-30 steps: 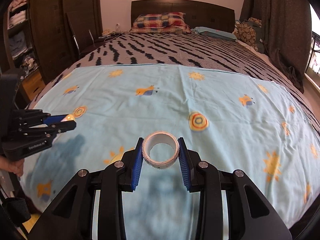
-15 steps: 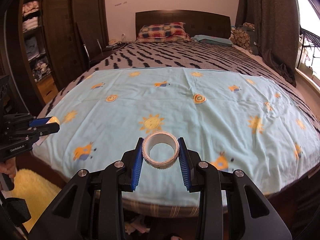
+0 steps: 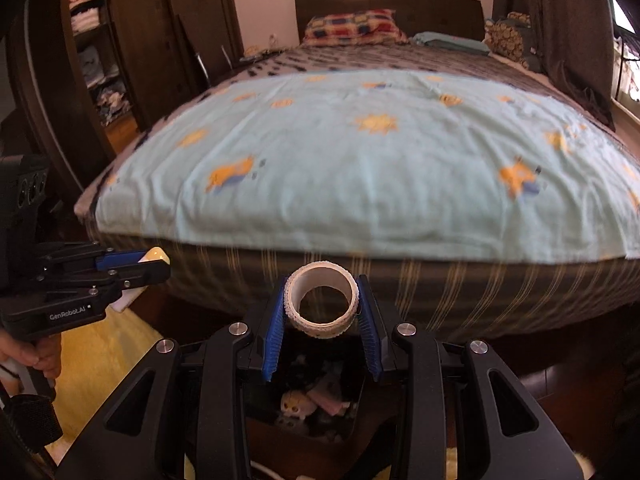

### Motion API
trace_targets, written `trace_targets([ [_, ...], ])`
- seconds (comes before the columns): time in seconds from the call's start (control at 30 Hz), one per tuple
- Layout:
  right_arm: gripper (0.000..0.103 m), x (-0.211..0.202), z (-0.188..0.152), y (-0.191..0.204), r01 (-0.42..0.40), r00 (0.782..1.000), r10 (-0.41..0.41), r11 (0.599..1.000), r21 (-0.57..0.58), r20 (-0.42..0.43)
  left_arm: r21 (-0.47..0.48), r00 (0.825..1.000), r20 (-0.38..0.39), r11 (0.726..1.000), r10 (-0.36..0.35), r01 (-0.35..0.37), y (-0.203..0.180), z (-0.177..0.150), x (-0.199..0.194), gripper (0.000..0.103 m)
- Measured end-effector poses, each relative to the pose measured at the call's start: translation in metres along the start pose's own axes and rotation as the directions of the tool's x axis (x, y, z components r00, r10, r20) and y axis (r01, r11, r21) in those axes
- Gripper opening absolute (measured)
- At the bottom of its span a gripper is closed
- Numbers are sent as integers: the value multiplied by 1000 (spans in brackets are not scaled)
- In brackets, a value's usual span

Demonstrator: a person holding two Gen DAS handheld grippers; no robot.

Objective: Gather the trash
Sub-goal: 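Carry the tube and tape roll down into the black bin, then open both grippers to release the tube and tape roll into the bin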

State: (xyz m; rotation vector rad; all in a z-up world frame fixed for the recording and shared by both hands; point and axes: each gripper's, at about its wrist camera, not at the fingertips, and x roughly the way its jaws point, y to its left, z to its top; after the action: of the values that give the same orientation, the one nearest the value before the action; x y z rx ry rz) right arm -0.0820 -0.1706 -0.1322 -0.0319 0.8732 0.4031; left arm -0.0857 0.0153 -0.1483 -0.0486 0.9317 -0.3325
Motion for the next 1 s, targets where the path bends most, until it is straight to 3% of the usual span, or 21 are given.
trace_targets([
  [0.23, 35, 53, -39, -3, 9, 993, -3, 999, 50, -120, -38, 993, -117, 999, -15, 10, 6, -41, 57, 19],
  [0.4, 35, 76, -51, -5, -35, 986, 46, 997, 72, -158, -16, 984, -174, 999, -32, 30, 5, -60, 91, 19],
  [0.63, 35, 104, -66, -11, 7, 971, 15, 996, 91, -240, 2, 981, -189, 999, -32, 33, 7, -65, 112, 19],
  [1.0, 36, 109, -74, -17, -7, 970, 33, 994, 105, -242, 1, 976, -215, 999, -44, 45, 1, -69, 132, 23],
])
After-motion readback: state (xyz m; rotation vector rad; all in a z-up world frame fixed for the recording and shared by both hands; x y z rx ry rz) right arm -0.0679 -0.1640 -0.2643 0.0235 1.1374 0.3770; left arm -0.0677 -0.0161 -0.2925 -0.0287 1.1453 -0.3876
